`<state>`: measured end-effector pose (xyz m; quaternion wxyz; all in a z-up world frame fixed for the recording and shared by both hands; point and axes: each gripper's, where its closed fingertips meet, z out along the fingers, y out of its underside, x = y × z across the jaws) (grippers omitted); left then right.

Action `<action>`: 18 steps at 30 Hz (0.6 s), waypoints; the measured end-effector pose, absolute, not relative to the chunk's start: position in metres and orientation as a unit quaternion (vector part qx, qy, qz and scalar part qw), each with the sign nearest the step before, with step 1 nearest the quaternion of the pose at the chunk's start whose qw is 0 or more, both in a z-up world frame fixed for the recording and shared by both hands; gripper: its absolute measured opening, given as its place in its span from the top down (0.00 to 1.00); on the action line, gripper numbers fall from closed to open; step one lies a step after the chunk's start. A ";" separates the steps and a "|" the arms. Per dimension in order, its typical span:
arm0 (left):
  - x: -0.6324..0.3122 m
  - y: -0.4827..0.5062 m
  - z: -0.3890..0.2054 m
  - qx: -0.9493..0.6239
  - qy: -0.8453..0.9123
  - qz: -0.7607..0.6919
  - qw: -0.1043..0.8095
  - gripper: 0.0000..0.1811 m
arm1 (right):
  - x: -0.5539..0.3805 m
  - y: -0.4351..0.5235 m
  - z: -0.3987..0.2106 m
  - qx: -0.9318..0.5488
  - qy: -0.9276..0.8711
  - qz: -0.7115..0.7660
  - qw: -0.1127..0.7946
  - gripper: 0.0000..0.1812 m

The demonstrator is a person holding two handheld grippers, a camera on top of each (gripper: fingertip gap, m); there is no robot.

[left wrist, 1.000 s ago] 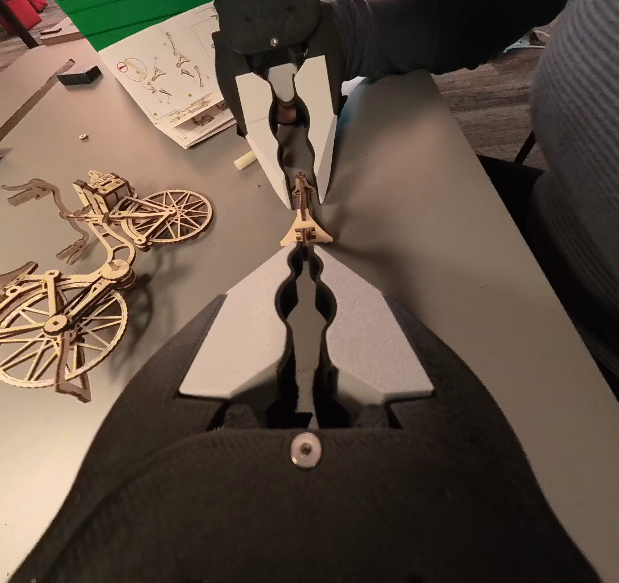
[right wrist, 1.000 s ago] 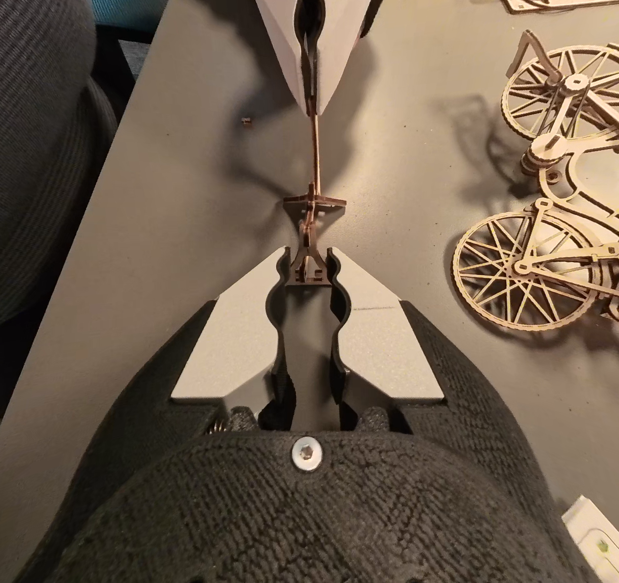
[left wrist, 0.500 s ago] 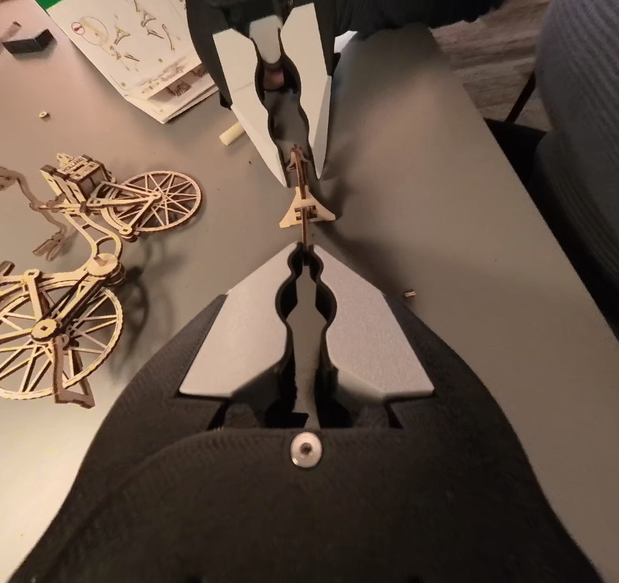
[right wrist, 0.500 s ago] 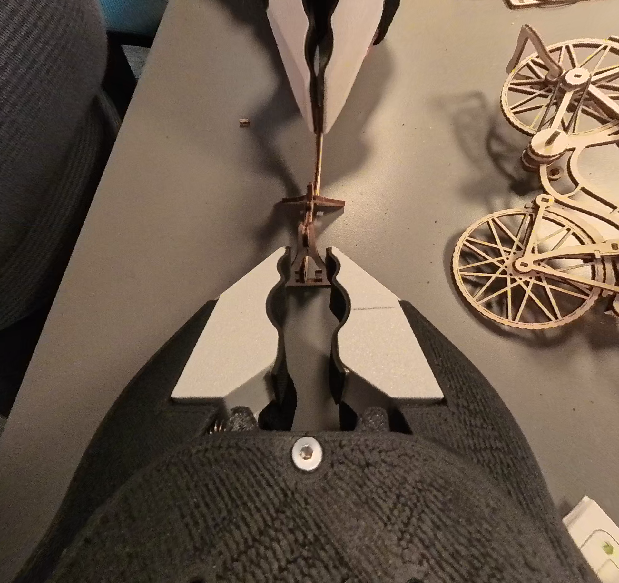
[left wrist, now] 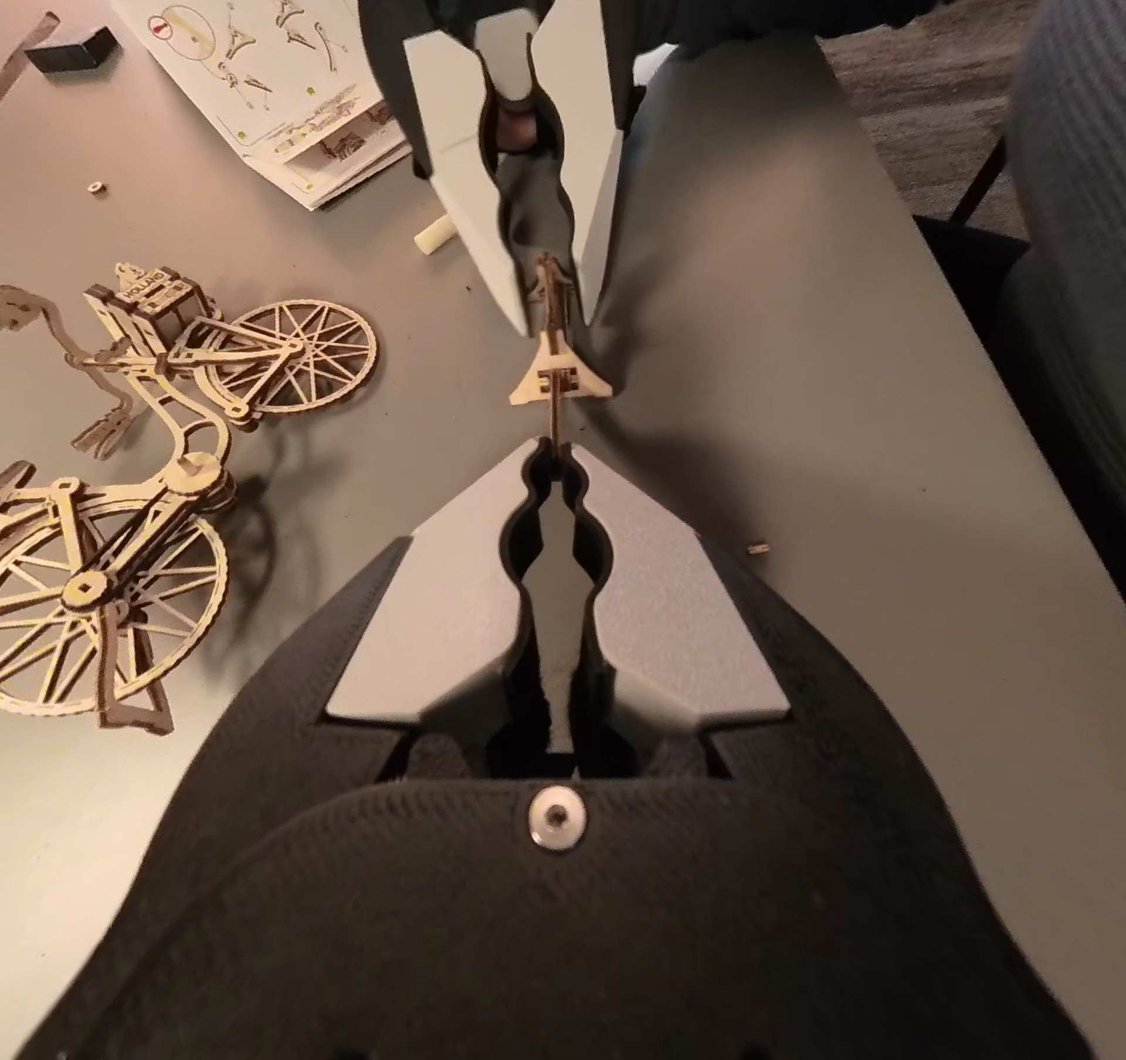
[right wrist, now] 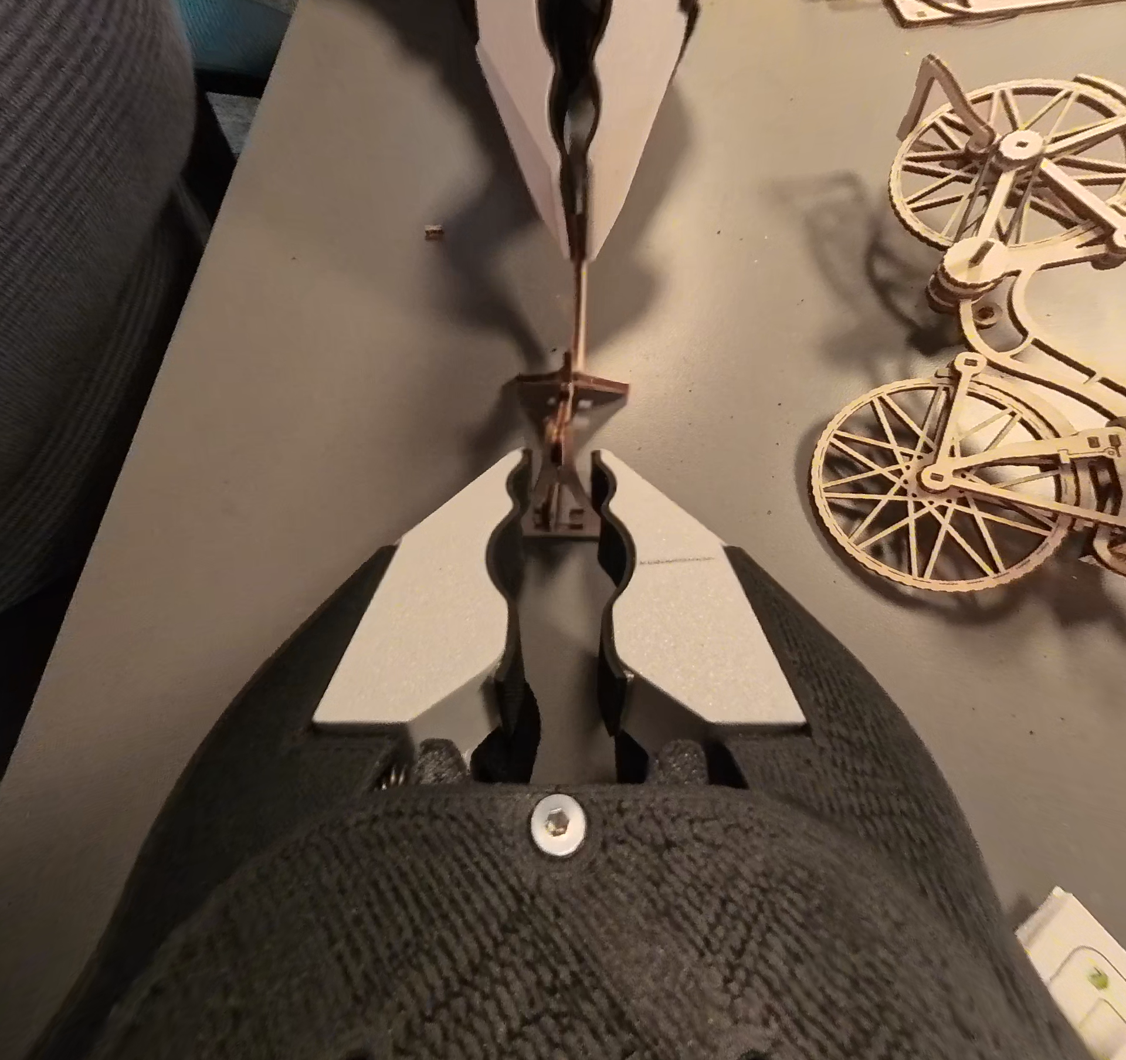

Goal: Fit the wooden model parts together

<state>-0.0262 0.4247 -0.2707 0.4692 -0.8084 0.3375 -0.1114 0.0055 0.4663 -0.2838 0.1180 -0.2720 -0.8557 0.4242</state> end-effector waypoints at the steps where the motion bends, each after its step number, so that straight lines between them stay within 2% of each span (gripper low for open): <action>1: -0.025 0.425 -0.271 -0.807 0.342 -0.110 0.469 0.98 | 0.004 0.465 -0.283 -0.277 -0.852 0.428 0.119 0.87; 3: -0.023 0.425 -0.272 -0.807 0.345 -0.107 0.468 0.98 | 0.004 0.462 -0.280 -0.279 -0.847 0.437 0.116 0.86; 8: -0.022 0.424 -0.271 -0.805 0.347 -0.110 0.468 0.99 | 0.005 0.456 -0.275 -0.273 -0.842 0.452 0.113 0.91; 11: -0.022 0.424 -0.271 -0.804 0.348 -0.110 0.468 0.99 | 0.006 0.455 -0.282 -0.273 -0.853 0.432 0.107 0.90; 15: -0.022 0.424 -0.271 -0.804 0.349 -0.111 0.468 0.99 | 0.003 0.453 -0.282 -0.267 -0.855 0.429 0.118 0.96; 18: -0.022 0.424 -0.271 -0.804 0.349 -0.109 0.469 0.99 | 0.002 0.452 -0.278 -0.272 -0.846 0.443 0.116 0.92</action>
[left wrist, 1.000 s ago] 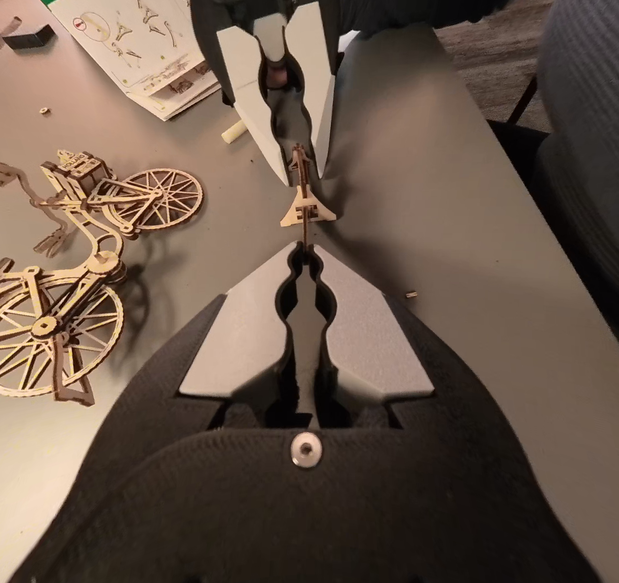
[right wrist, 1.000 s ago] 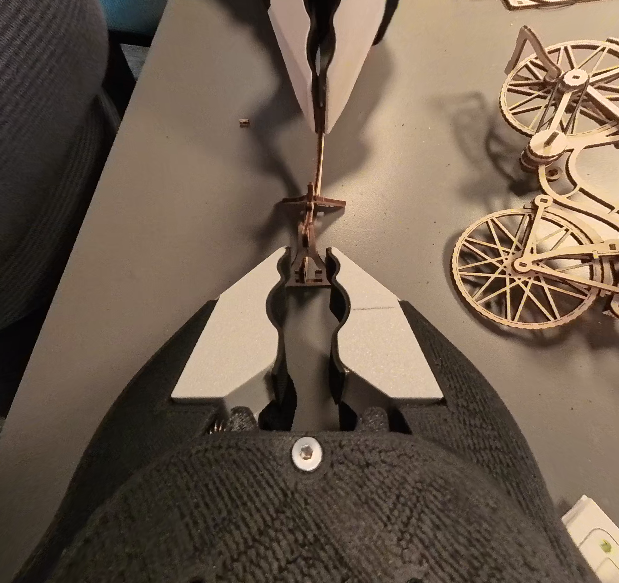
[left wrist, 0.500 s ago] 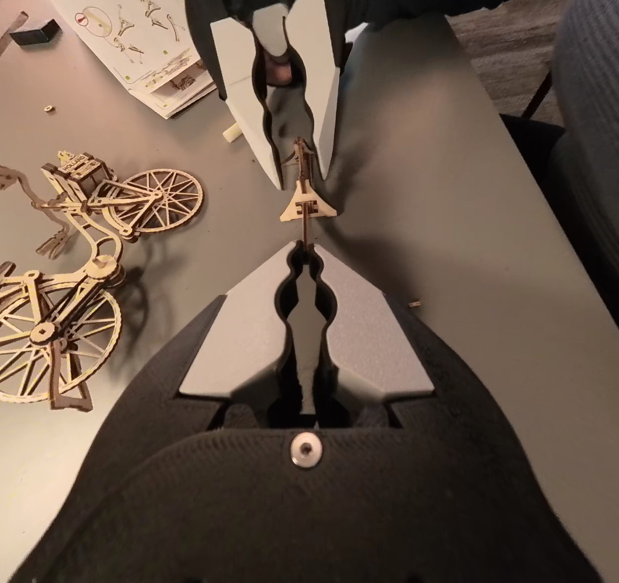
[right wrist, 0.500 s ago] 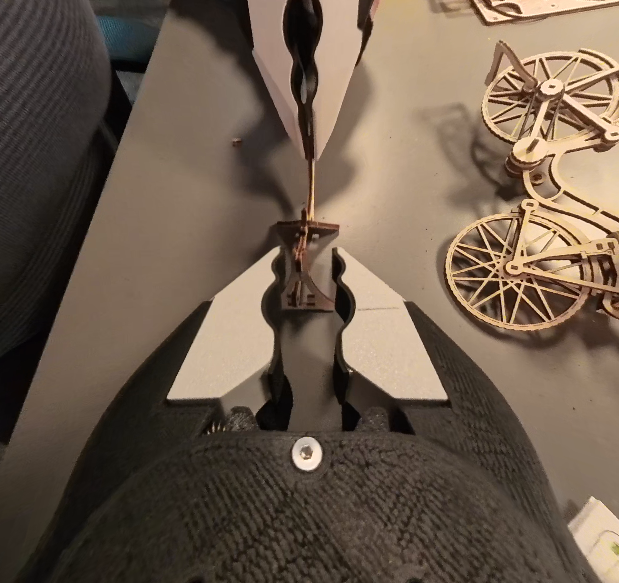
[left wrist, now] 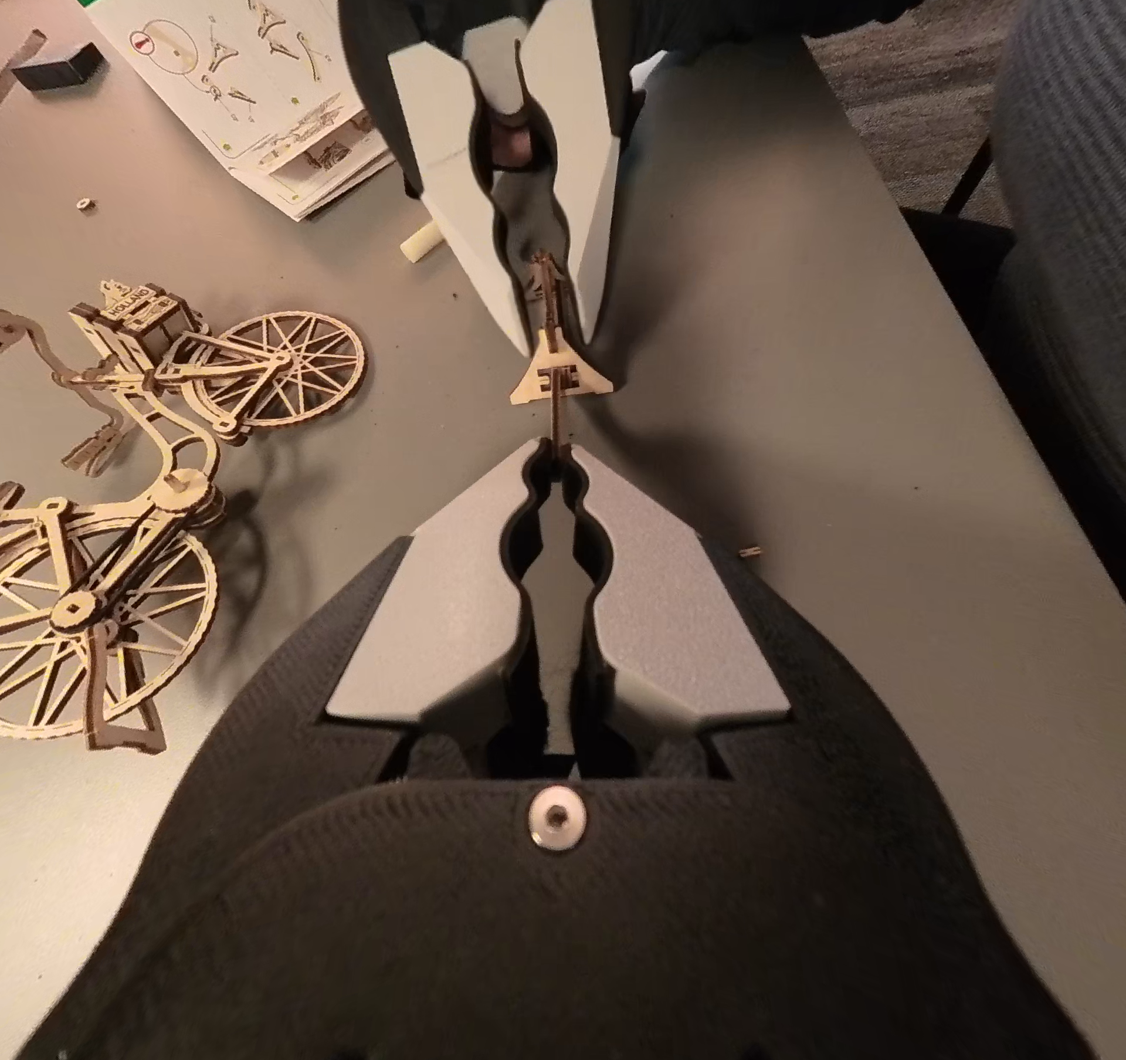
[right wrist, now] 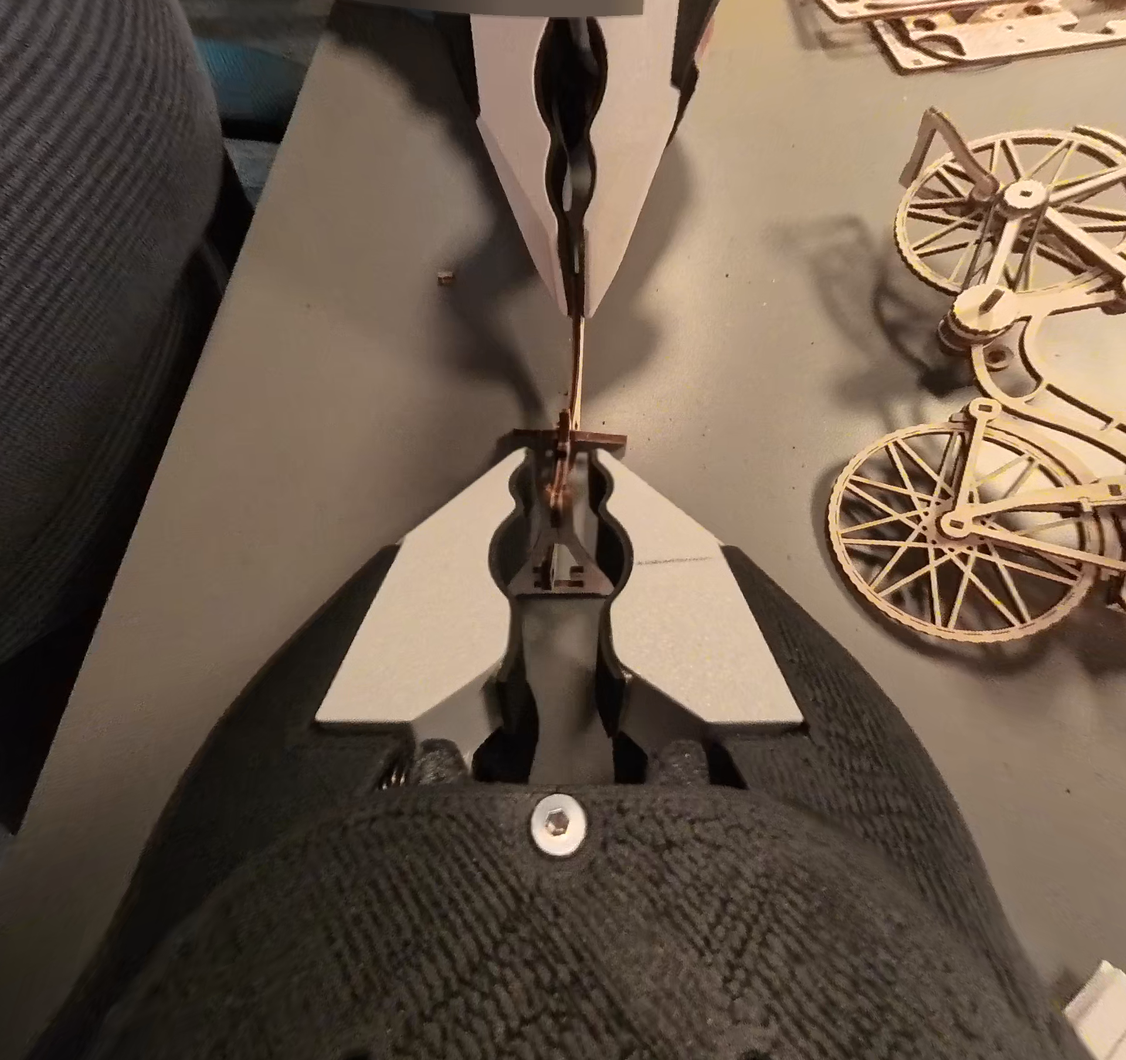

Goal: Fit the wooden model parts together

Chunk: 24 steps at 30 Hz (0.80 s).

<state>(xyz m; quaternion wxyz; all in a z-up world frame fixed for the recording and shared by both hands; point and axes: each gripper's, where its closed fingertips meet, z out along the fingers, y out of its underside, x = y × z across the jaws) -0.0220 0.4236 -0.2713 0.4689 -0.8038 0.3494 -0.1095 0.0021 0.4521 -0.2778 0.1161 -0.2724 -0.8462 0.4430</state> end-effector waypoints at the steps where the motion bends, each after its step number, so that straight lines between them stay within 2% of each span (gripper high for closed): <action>1: -0.022 0.424 -0.271 -0.804 0.350 -0.109 0.469 0.99 | 0.002 0.452 -0.276 -0.273 -0.843 0.450 0.113 0.91; 7: -0.022 0.423 -0.271 -0.803 0.351 -0.109 0.469 0.99 | 0.003 0.451 -0.273 -0.272 -0.839 0.459 0.112 0.97; 11: -0.022 0.424 -0.272 -0.803 0.350 -0.109 0.469 0.99 | 0.001 0.452 -0.270 -0.277 -0.831 0.470 0.111 0.93; 24: -0.020 0.424 -0.271 -0.801 0.354 -0.108 0.470 0.99 | 0.001 0.450 -0.269 -0.265 -0.835 0.465 0.130 0.97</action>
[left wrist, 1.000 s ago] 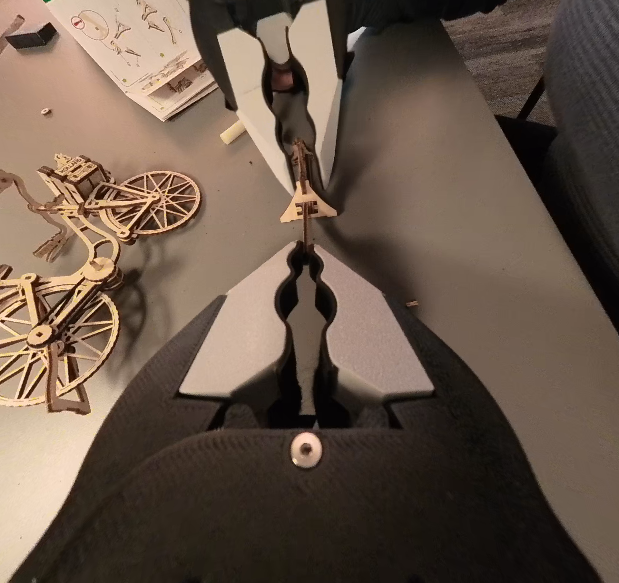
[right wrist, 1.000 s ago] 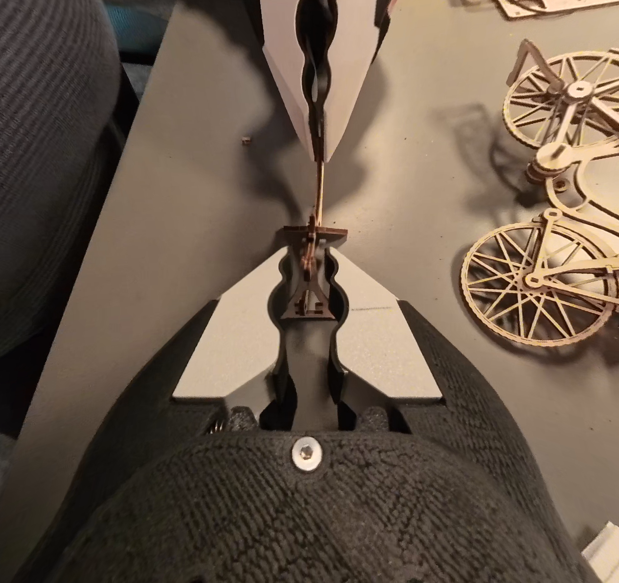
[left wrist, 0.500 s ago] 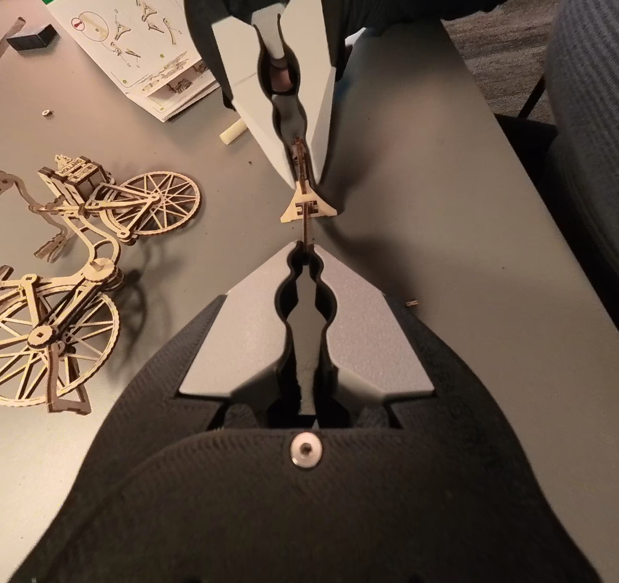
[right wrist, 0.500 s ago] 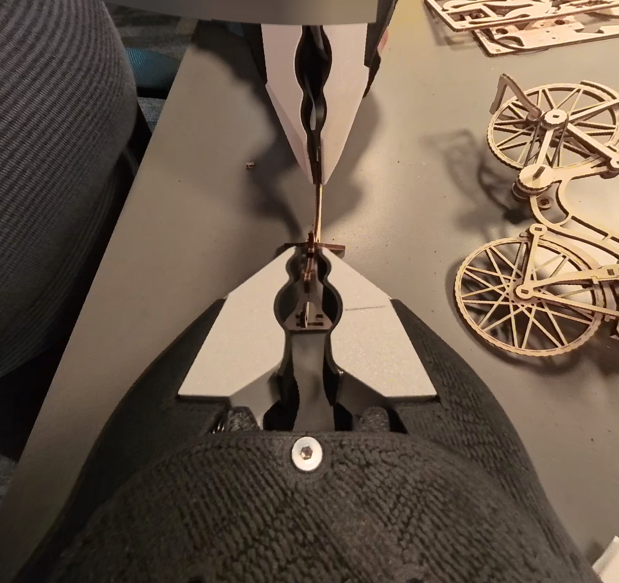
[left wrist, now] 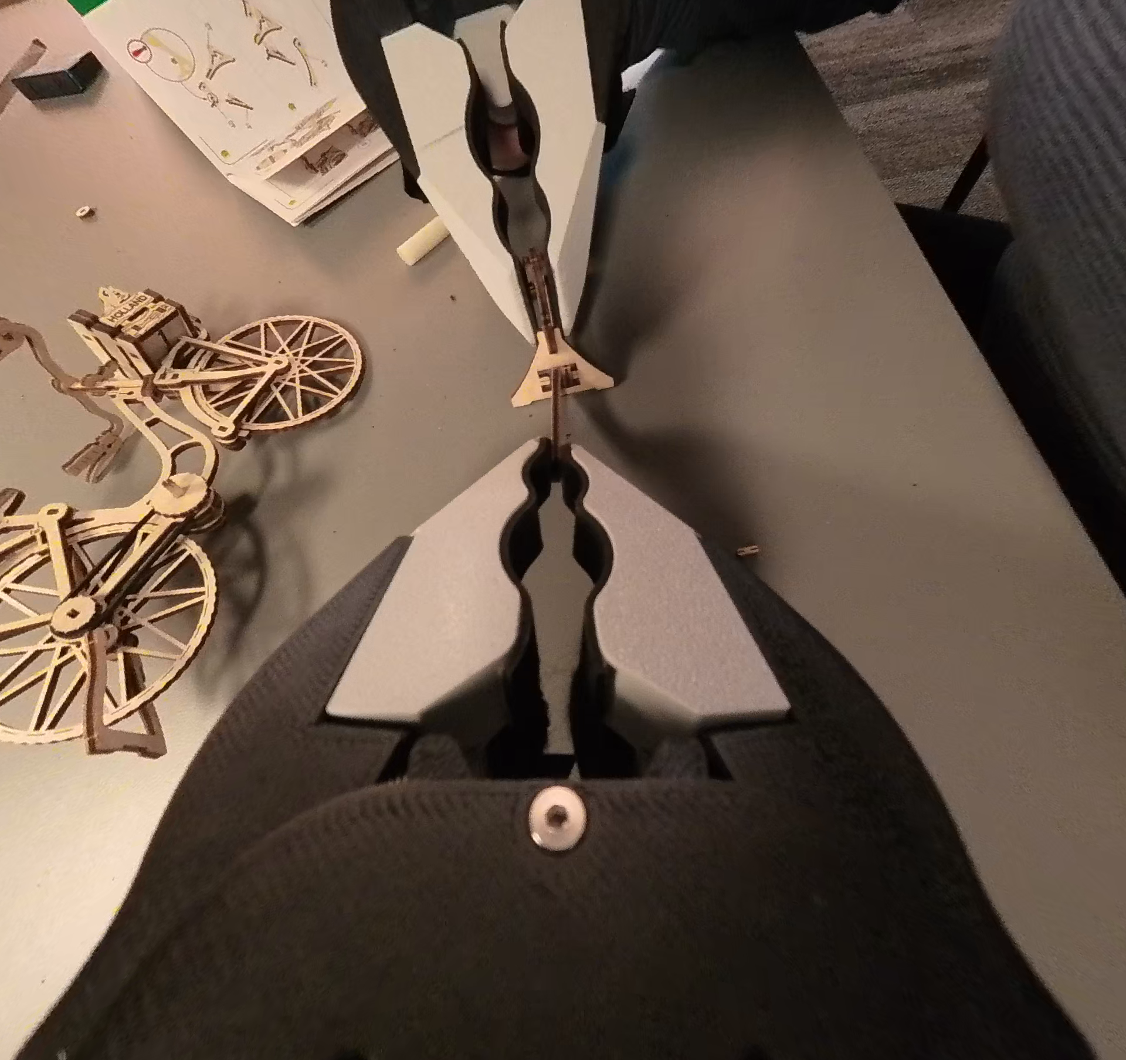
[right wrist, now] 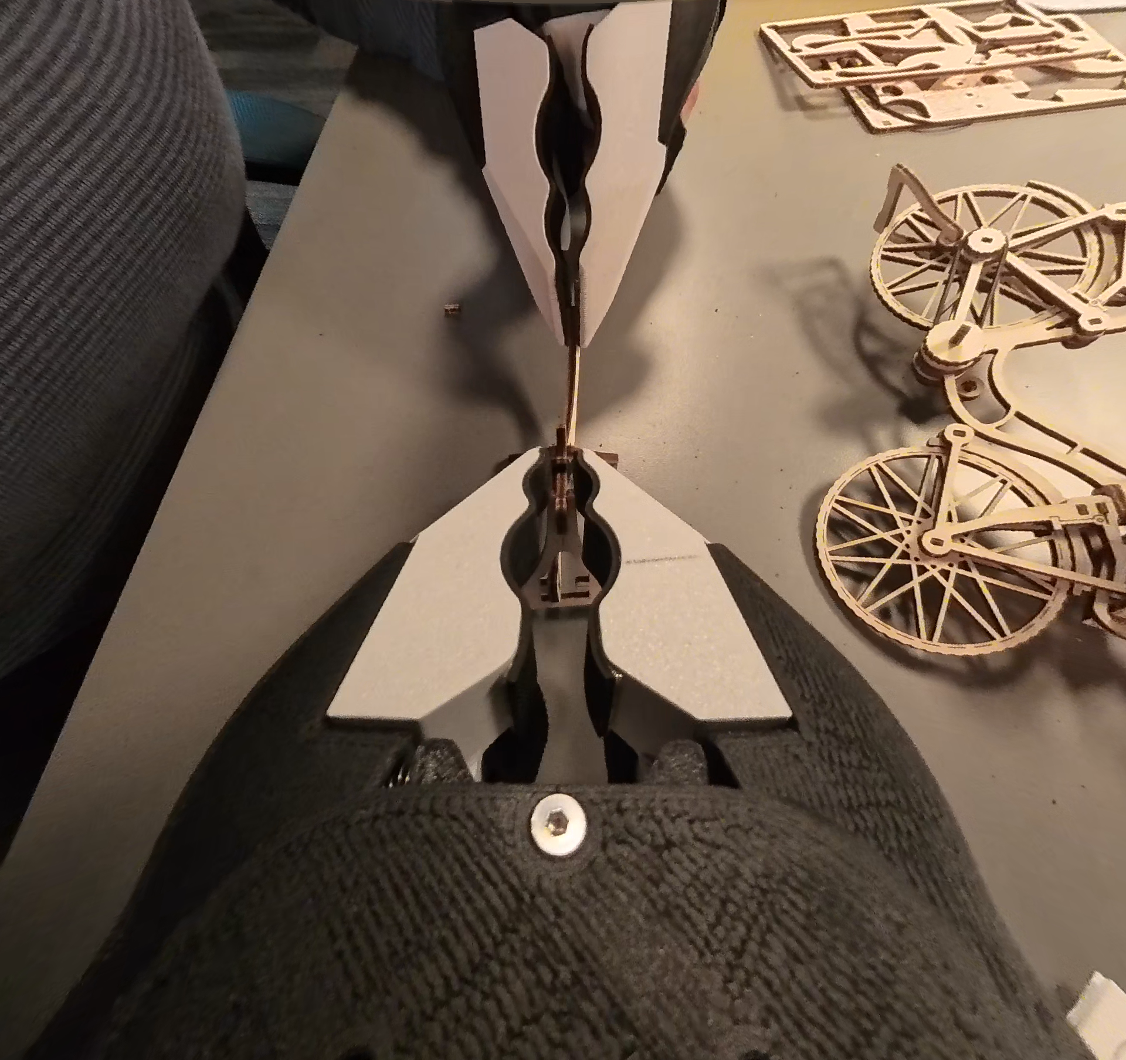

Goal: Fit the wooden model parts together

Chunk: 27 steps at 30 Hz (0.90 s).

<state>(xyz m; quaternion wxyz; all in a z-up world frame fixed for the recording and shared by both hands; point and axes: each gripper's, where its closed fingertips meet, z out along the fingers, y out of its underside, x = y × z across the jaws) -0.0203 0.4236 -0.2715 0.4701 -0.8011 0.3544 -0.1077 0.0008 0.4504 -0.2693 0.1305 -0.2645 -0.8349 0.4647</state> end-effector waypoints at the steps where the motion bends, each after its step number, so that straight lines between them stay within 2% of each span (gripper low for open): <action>1: -0.020 0.424 -0.271 -0.801 0.354 -0.108 0.470 0.99 | 0.001 0.450 -0.269 -0.266 -0.834 0.465 0.128 0.97; 15: -0.019 0.428 -0.270 -0.836 0.264 -0.129 0.463 0.99 | 0.000 0.455 -0.270 -0.285 -0.829 0.464 0.129 0.97; 27: -0.018 0.429 -0.263 -0.890 0.236 -0.123 0.370 0.99 | -0.002 0.456 -0.271 -0.292 -0.827 0.462 0.127 0.98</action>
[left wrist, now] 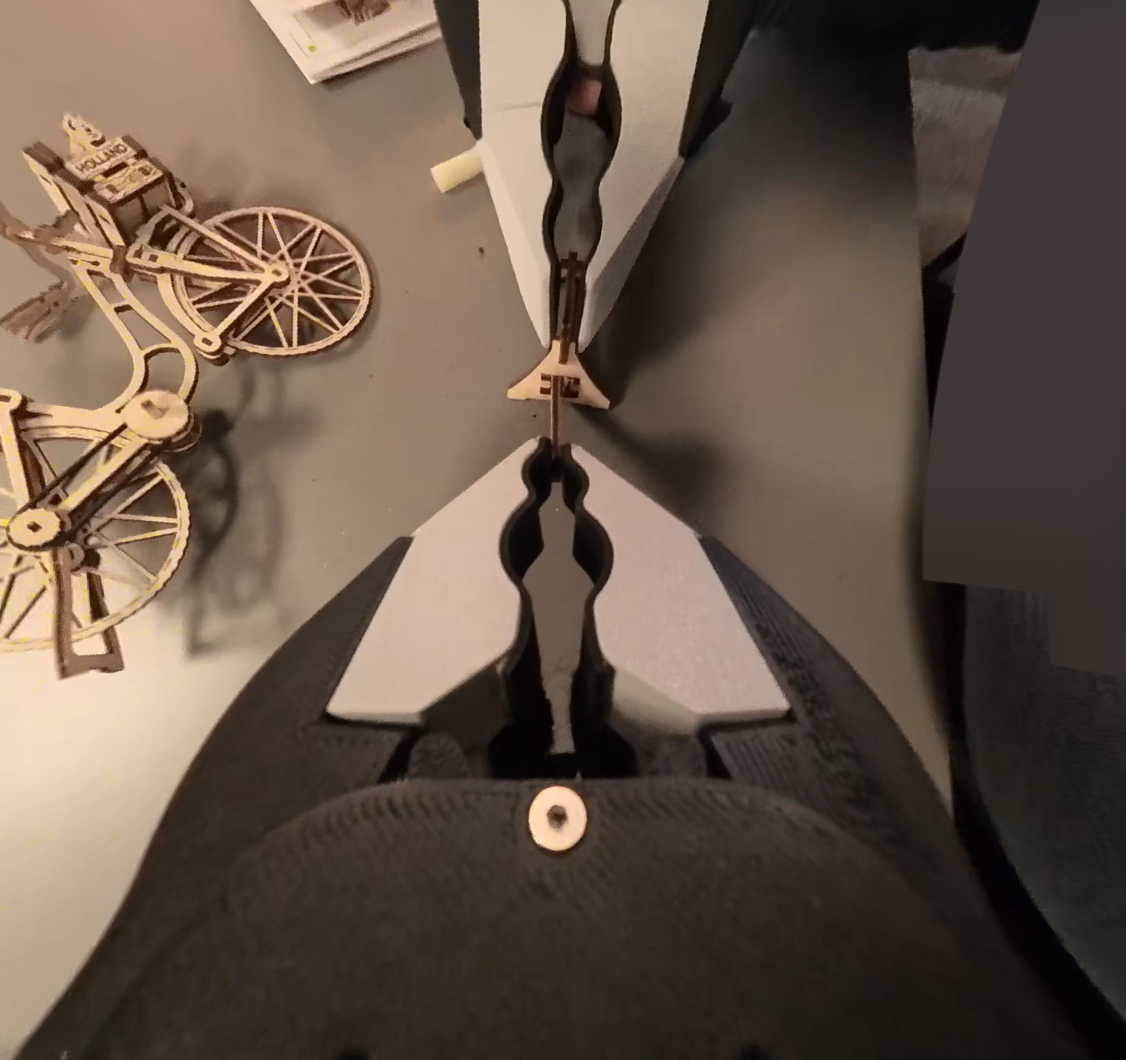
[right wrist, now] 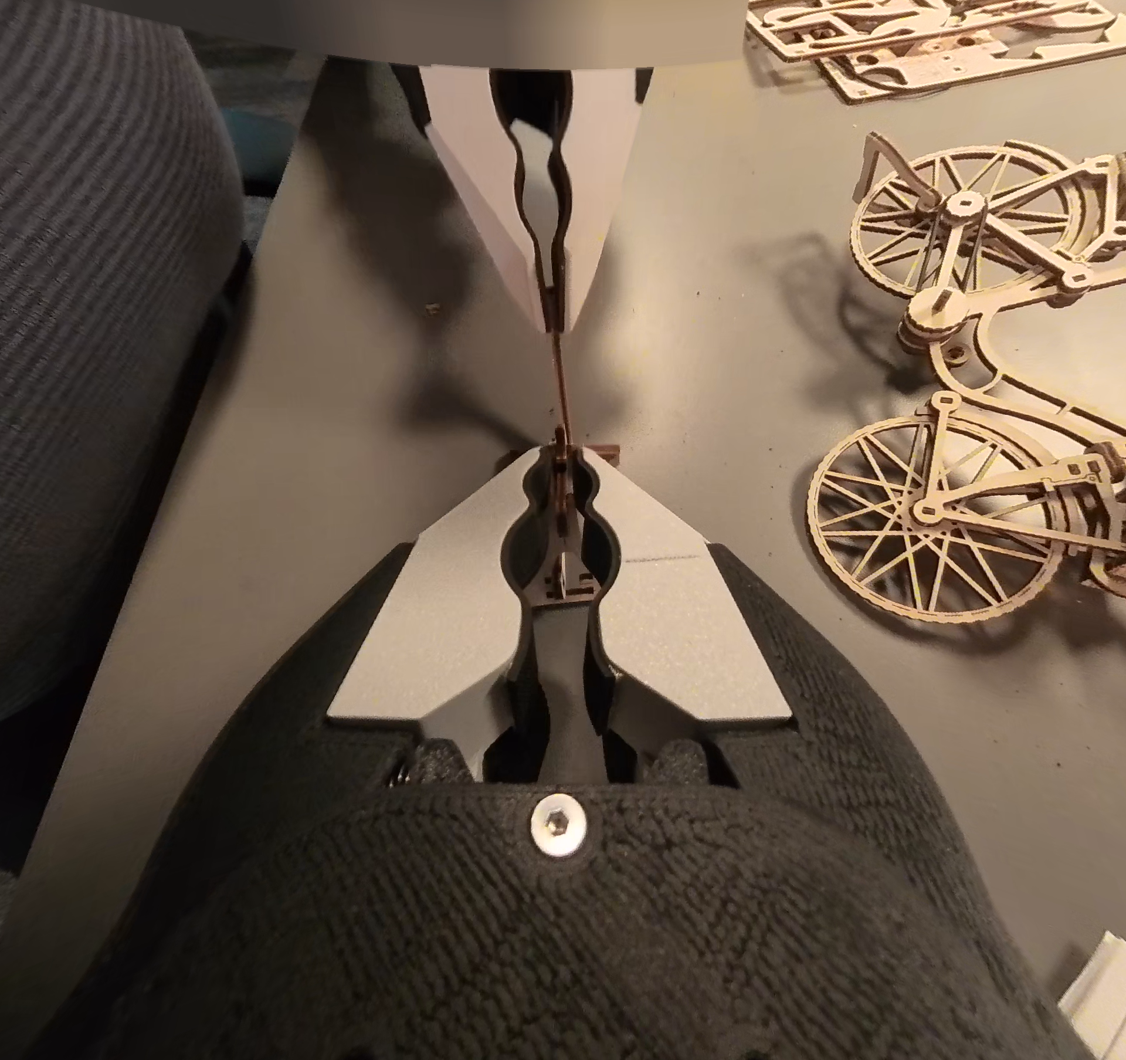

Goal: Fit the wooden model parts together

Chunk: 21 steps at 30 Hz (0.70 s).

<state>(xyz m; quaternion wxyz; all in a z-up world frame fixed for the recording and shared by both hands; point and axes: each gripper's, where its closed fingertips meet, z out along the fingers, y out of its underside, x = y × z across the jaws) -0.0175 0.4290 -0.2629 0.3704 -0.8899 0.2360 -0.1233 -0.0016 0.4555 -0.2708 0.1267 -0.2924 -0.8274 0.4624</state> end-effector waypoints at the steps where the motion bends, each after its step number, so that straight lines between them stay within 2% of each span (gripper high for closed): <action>1: -0.017 0.430 -0.261 -0.894 0.243 -0.120 0.358 0.99 | -0.002 0.456 -0.271 -0.293 -0.827 0.462 0.126 0.98; 6: -0.018 0.435 -0.258 -0.910 0.258 -0.153 0.287 0.99 | -0.002 0.455 -0.271 -0.293 -0.828 0.462 0.127 0.97; 10: -0.014 0.446 -0.252 -0.906 0.279 -0.168 0.269 0.99 | -0.003 0.455 -0.271 -0.293 -0.828 0.459 0.131 0.98; 21: -0.014 0.439 -0.267 -0.870 0.282 -0.161 0.372 0.99 | -0.004 0.455 -0.271 -0.295 -0.828 0.459 0.131 0.97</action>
